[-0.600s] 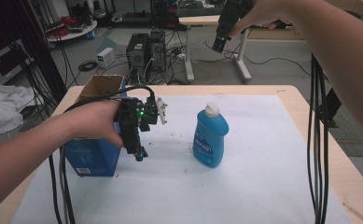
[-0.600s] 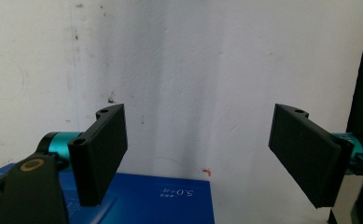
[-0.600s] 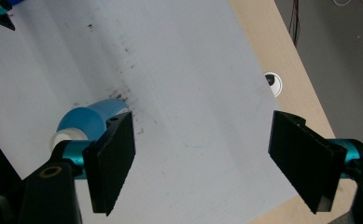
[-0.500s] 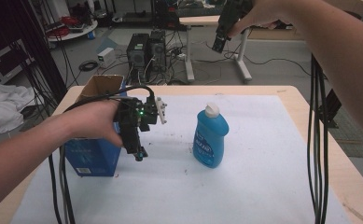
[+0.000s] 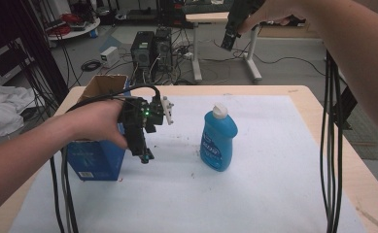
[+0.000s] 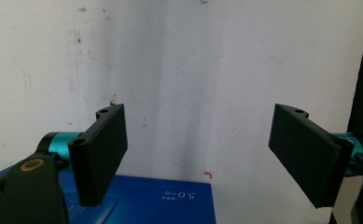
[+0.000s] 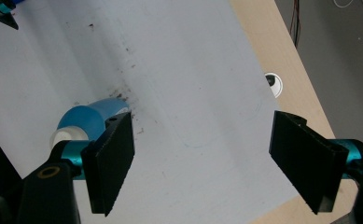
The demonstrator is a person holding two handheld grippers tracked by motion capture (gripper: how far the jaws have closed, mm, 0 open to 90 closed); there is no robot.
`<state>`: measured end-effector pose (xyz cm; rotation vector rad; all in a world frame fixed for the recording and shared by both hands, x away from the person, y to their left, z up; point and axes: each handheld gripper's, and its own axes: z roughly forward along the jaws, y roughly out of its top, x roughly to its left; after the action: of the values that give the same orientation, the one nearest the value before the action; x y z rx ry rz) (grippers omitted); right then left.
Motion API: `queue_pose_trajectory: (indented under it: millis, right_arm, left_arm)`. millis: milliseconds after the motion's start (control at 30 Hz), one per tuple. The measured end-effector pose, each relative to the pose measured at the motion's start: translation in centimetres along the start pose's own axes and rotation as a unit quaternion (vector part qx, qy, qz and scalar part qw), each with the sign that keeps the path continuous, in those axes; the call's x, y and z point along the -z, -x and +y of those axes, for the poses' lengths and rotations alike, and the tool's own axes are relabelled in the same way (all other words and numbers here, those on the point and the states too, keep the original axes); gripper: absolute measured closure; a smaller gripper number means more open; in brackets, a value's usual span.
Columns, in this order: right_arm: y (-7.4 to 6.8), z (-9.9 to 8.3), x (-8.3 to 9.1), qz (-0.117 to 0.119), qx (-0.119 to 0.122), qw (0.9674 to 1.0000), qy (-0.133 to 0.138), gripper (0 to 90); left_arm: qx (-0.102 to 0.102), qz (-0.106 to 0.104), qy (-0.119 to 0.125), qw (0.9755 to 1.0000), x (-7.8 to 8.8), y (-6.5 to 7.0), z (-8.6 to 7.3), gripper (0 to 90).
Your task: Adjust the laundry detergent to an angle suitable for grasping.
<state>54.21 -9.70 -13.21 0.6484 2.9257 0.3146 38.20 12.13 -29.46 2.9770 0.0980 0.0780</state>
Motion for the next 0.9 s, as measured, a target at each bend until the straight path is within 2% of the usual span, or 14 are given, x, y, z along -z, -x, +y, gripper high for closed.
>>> queue_pose_trajectory:
  millis: [233, 467, 900]
  right_arm:
    - [-0.12, -0.07, 0.11, 0.0, 0.0, 1.0, -0.002, 21.7]
    - [-0.19, -0.19, 0.16, -0.001, -0.002, 1.0, -0.002, 21.6]
    - [-0.26, -0.22, 0.22, -0.003, 0.001, 1.0, 0.002, 21.6]
  left_arm:
    - [0.006, 0.002, 0.007, 1.0, -0.03, 0.13, -0.09, 19.6]
    - [0.002, 0.0, -0.002, 1.0, 0.0, 0.06, -0.01, 19.6]
    - [0.006, 0.002, 0.005, 1.0, 0.12, 0.23, 0.02, 19.6]
